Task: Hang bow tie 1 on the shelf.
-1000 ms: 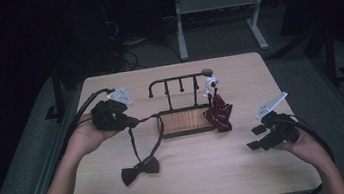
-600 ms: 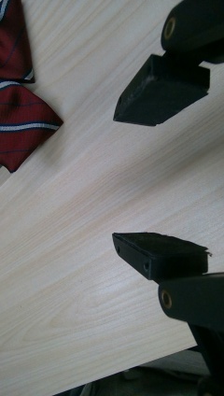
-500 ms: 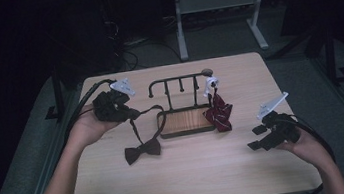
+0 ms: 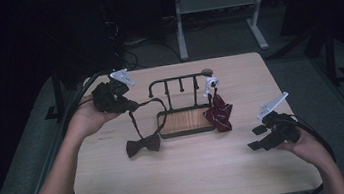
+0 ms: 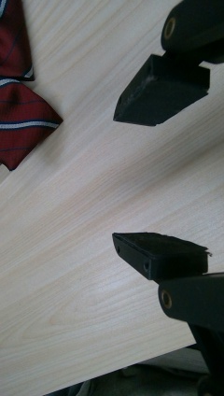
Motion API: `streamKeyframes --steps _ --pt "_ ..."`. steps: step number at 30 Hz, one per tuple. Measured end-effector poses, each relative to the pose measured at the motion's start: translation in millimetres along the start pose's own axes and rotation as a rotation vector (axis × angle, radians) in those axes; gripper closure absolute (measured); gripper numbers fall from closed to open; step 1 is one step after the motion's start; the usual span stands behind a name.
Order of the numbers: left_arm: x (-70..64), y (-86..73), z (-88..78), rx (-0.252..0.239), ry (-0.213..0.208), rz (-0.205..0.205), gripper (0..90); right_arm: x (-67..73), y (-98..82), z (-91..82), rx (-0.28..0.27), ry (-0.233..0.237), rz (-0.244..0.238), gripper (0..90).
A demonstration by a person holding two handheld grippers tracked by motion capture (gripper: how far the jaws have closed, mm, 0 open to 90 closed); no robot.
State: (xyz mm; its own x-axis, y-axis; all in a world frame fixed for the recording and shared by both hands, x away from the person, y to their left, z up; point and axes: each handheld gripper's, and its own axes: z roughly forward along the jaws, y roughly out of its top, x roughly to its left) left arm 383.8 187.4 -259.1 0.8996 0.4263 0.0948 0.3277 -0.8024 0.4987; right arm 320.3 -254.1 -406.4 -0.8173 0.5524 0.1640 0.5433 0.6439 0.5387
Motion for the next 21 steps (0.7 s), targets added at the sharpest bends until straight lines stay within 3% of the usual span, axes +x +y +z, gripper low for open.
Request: streamKeyframes --steps 9,21 --pt "6.1 4.4 -2.6 0.009 0.015 -0.007 90.0 0.2 -0.1 -1.1 -0.002 -0.002 0.001 34.6" --pt "21.1 9.9 -1.4 0.012 0.020 -0.056 89.9 0.7 -0.6 -1.8 0.000 -0.002 -0.003 34.6"
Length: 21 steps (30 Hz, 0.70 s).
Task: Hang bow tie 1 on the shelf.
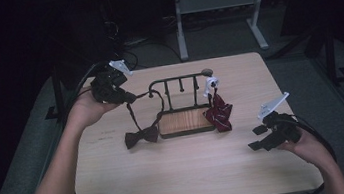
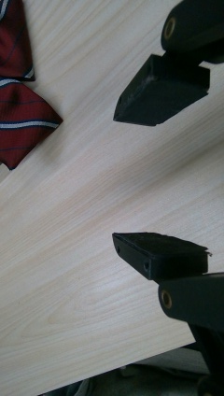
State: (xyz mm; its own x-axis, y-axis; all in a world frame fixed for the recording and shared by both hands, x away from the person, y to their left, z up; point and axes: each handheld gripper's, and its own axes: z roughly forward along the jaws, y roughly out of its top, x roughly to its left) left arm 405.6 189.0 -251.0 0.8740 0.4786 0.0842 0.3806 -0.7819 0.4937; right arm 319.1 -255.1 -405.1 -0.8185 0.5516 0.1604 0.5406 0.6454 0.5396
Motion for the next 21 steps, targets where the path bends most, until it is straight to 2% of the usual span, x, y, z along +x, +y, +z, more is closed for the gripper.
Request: streamKeyframes --steps 9,21 --pt "10.2 1.6 7.0 0.033 0.000 -0.029 89.9 -0.6 -0.4 -1.4 -0.005 -0.008 -0.005 34.6" --pt "15.6 3.0 14.6 0.059 0.012 -0.053 89.7 0.0 -0.4 -4.1 -0.010 -0.008 0.004 34.7"
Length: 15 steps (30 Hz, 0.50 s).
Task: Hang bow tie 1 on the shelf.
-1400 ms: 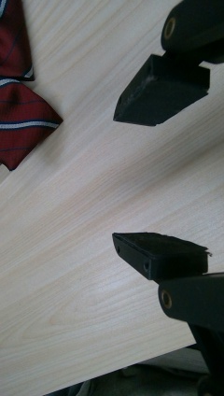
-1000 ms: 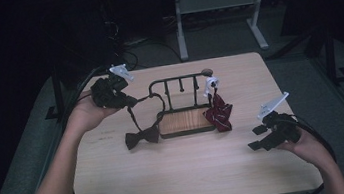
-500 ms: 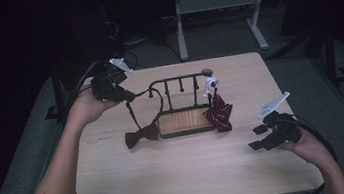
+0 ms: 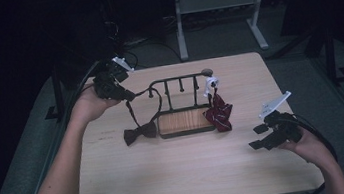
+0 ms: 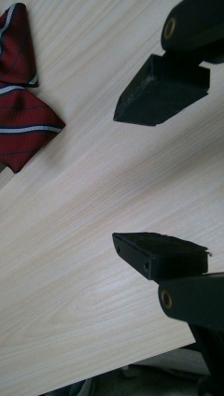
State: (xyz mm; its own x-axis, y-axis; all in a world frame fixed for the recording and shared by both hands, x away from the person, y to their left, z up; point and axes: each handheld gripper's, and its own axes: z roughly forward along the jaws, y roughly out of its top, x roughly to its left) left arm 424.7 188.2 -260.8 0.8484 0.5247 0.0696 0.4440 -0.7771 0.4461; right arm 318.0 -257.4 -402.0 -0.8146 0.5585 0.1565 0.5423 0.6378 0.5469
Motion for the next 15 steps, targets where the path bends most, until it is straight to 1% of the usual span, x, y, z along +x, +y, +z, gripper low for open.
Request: streamKeyframes --steps 1,7,15 --pt "0.5 0.0 -0.1 0.007 0.002 0.002 89.7 0.0 0.0 -0.1 0.000 0.000 0.000 34.7" --pt "1.4 0.0 1.2 0.010 0.001 0.006 88.0 0.2 0.3 -0.8 -0.006 0.001 -0.002 34.6" --pt "-0.9 -1.7 2.0 0.018 -0.002 0.011 85.3 -1.5 -0.6 0.3 -0.009 0.007 -0.001 34.6"
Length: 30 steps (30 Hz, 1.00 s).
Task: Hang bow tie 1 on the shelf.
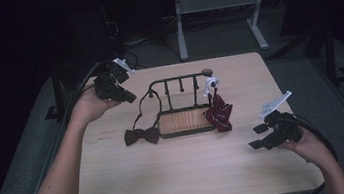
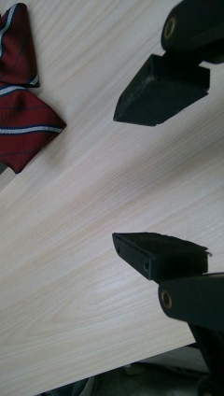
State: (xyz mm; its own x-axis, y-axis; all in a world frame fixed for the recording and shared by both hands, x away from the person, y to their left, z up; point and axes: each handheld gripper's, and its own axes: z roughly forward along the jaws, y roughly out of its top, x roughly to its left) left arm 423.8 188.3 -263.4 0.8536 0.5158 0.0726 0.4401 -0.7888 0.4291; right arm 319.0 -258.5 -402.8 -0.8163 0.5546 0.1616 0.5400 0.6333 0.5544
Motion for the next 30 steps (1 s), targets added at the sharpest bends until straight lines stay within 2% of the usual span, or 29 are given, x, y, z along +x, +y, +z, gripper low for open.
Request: streamKeyframes --steps 4,6,13,17,19,23,30 --pt "-1.8 -2.7 -0.1 -0.007 -0.003 0.003 84.8 -0.6 -0.3 1.2 -0.001 0.003 0.000 34.6" --pt "-2.4 -3.1 0.2 0.009 0.001 0.011 84.8 -1.5 -0.5 1.7 0.001 0.004 0.007 34.6" --pt "-4.8 -3.6 1.2 0.013 0.002 0.023 84.1 -4.8 -3.2 1.5 -0.004 0.002 0.019 34.5" --pt "-7.2 -6.7 1.4 0.007 -0.002 0.026 82.8 -4.5 -3.5 0.4 -0.006 -0.005 0.023 34.0" --pt "-8.5 -9.5 2.8 -0.014 -0.013 0.016 81.7 -4.3 -4.1 0.3 -0.007 -0.007 0.030 33.9" --pt "-10.9 -13.9 4.8 -0.008 -0.022 0.032 79.9 -2.9 -4.8 -0.1 -0.005 -0.014 0.032 33.7" --pt "-17.2 -20.2 3.6 -0.029 -0.024 0.038 77.5 -2.3 -4.8 -0.8 -0.007 -0.022 0.040 33.0"
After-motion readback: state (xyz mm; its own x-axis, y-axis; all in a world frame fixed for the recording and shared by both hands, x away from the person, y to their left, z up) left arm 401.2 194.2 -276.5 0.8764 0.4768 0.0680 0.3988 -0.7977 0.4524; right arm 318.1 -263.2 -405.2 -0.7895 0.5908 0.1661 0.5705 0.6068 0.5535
